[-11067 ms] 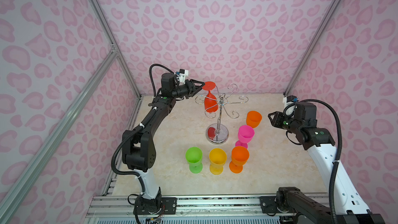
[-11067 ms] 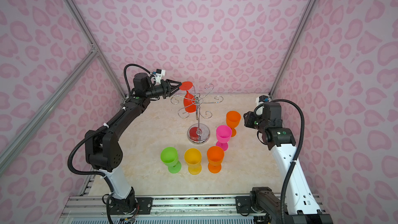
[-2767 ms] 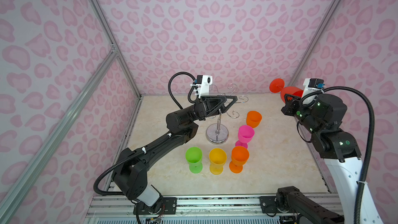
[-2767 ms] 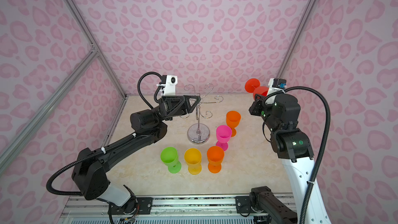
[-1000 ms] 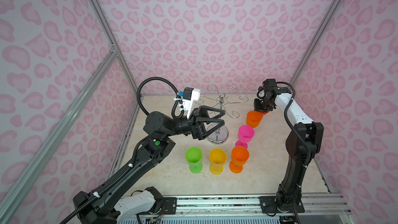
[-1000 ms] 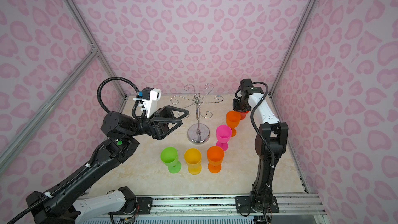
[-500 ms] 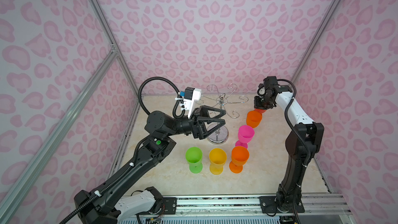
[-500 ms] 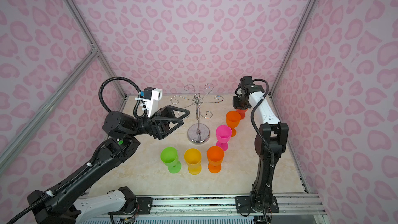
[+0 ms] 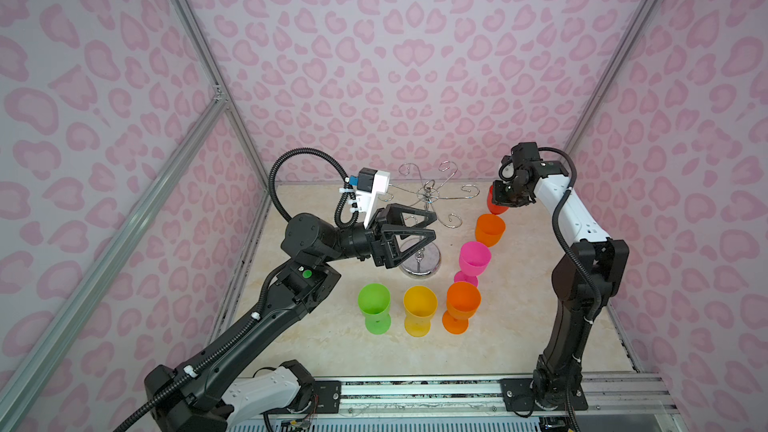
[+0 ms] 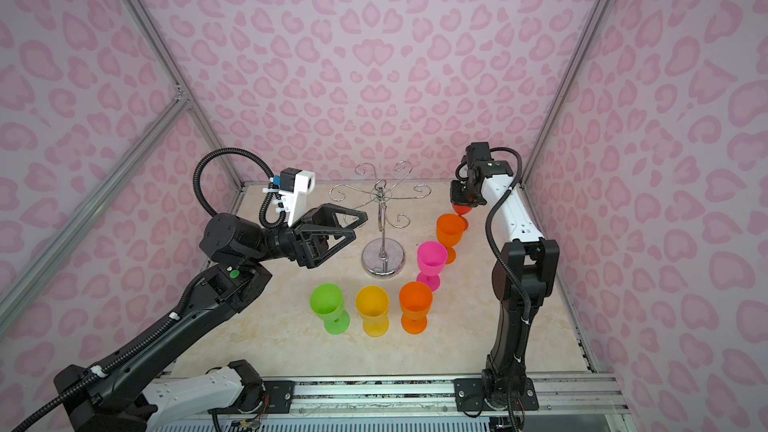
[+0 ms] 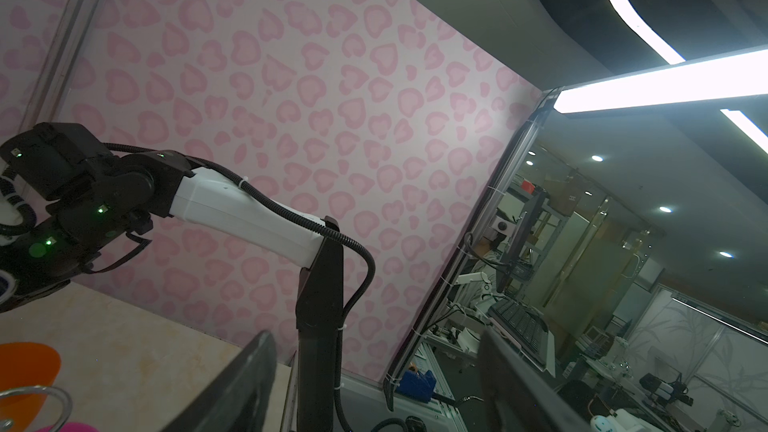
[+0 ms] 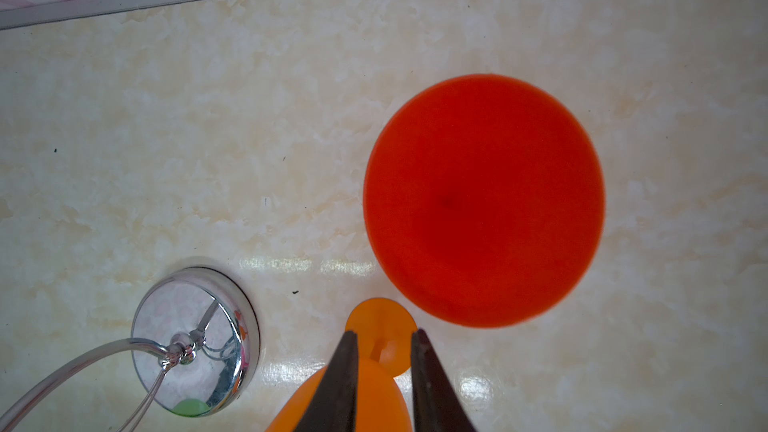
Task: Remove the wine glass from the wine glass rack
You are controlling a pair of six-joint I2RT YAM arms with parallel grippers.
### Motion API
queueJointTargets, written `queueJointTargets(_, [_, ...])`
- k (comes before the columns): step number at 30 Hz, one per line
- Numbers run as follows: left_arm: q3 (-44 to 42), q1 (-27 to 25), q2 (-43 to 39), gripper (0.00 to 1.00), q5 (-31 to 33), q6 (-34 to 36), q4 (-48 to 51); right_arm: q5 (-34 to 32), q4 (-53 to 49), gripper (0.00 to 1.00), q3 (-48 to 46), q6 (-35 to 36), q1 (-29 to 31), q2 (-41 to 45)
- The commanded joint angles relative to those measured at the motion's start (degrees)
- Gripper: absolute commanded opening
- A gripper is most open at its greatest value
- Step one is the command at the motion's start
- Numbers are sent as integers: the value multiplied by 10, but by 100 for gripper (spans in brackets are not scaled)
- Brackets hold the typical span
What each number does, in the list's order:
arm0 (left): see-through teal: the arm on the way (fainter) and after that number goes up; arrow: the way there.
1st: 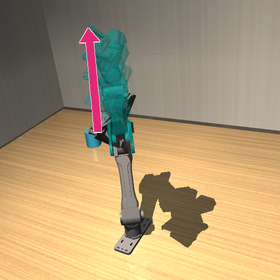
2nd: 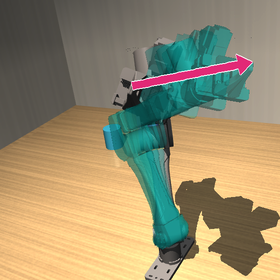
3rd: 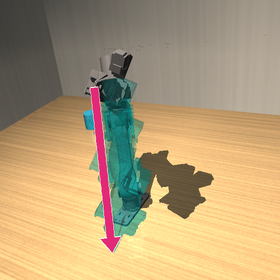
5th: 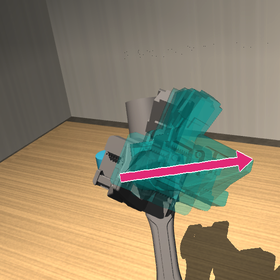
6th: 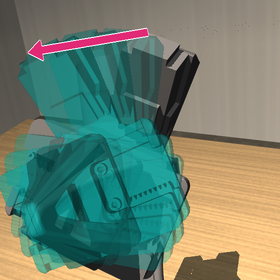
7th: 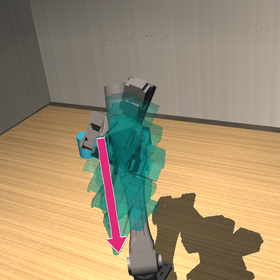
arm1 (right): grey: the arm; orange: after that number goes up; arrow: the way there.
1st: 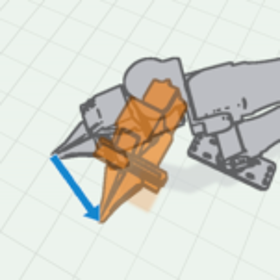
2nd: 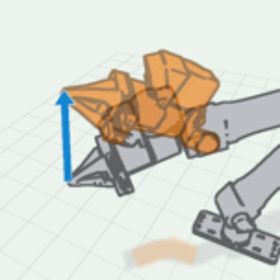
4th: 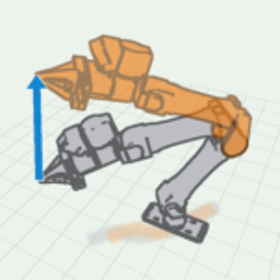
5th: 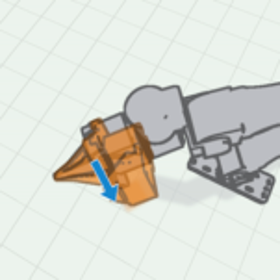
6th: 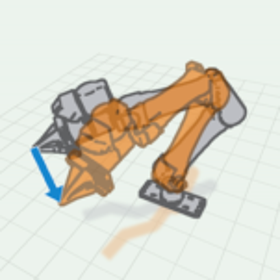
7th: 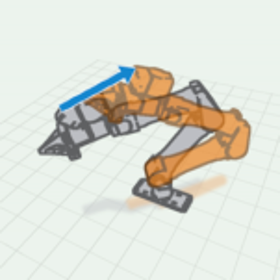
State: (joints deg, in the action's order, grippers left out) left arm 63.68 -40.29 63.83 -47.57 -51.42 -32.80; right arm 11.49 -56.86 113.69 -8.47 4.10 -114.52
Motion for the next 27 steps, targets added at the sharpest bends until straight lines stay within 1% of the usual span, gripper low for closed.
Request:
queueJointTargets(1, [-2,0,-1,78,-4,3,-12,-15,4,25,0,-5,0,10])
queueJointTargets(6, [-2,0,-3,78,-1,12,-2,-19,21,24,-11,-9,0,41])
queueJointTargets(9, [0,2,-10,78,6,34,23,-22,53,24,-37,-13,0,82])
queueJointTargets(11, [3,11,-22,78,20,62,61,-30,83,24,-65,-15,0,121])
queueJointTargets(14, [18,37,-56,78,75,145,183,-47,160,24,-145,-15,0,208])
queueJointTargets(17, [30,67,-103,79,200,244,318,-83,279,25,-273,-20,0,319])
queueJointTargets(18, [32,72,-119,80,265,282,362,-96,325,25,-331,-19,0,359])
queueJointTargets(20, [28,74,-139,82,436,357,427,-118,386,26,-412,-15,-2,427])
queueJointTargets(21, [11,75,-147,83,538,384,434,-126,411,26,-453,-9,-3,458])
queueJointTargets(22, [-16,81,-155,85,631,408,421,-138,441,26,-498,-3,-3,490])
queueJointTargets(23, [-44,88,-161,85,701,430,403,-145,472,26,-538,2,-3,513])
queueJointTargets(24, [-80,98,-164,86,748,451,366,-155,507,27,-585,9,-3,542])
queueJointTargets(25, [-115,109,-165,87,781,467,324,-162,536,28,-626,14,-3,565])
queueJointTargets(27, [-170,134,-157,88,806,478,251,-179,574,28,-686,13,-3,595])
